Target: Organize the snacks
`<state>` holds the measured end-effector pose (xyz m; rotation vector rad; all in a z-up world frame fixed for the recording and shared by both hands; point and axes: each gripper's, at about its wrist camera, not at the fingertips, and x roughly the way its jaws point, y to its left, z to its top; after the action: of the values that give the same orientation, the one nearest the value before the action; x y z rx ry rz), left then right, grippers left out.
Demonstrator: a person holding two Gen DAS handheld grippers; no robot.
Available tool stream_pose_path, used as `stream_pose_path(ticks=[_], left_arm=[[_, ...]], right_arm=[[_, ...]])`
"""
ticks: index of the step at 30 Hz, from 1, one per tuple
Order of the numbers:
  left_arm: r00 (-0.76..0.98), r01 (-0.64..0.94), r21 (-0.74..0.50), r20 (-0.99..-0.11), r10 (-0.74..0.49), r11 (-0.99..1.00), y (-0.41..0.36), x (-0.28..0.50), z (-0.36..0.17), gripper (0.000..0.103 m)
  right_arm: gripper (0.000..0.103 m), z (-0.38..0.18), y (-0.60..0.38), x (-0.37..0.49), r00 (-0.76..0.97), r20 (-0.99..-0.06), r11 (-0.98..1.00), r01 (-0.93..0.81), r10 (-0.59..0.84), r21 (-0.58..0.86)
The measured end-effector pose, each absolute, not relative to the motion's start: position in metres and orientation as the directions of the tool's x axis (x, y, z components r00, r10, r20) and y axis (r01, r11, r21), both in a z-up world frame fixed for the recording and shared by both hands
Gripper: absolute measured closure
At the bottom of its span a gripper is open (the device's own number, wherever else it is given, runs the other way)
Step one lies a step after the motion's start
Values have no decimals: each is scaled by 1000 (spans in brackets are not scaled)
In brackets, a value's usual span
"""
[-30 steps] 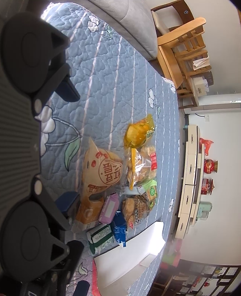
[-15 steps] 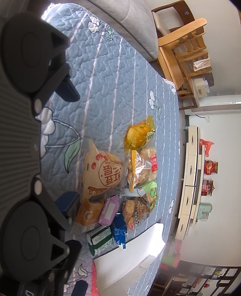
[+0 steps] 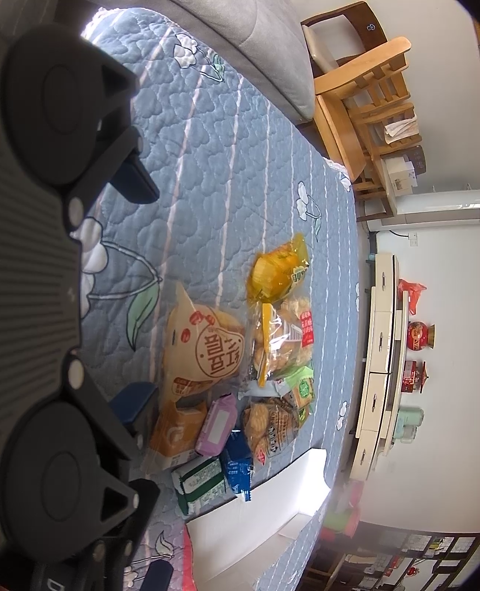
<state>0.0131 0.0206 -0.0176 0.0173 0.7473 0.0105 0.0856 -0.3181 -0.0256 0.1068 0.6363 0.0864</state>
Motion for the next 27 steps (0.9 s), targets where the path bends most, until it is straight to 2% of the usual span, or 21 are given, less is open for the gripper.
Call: stream_pose_path(ticks=[11, 24, 26, 27], left_arm=[[738, -4, 19, -675, 16, 1000, 20, 25, -19, 1], [707, 71, 17, -706, -39, 997, -1, 94, -37, 2], [676, 91, 2, -734, -61, 996, -2, 104, -48, 8], [668, 104, -39, -738, -99, 994, 2, 105, -52, 15]], right_arm=[[0, -27, -315, 89, 796, -595, 992, -53, 113, 118], [0, -29, -317, 94, 789, -609, 994, -23, 84, 107], [0, -30, -316, 95, 788, -611, 995, -22, 77, 97], [0, -30, -315, 95, 786, -614, 995, -24, 78, 95]])
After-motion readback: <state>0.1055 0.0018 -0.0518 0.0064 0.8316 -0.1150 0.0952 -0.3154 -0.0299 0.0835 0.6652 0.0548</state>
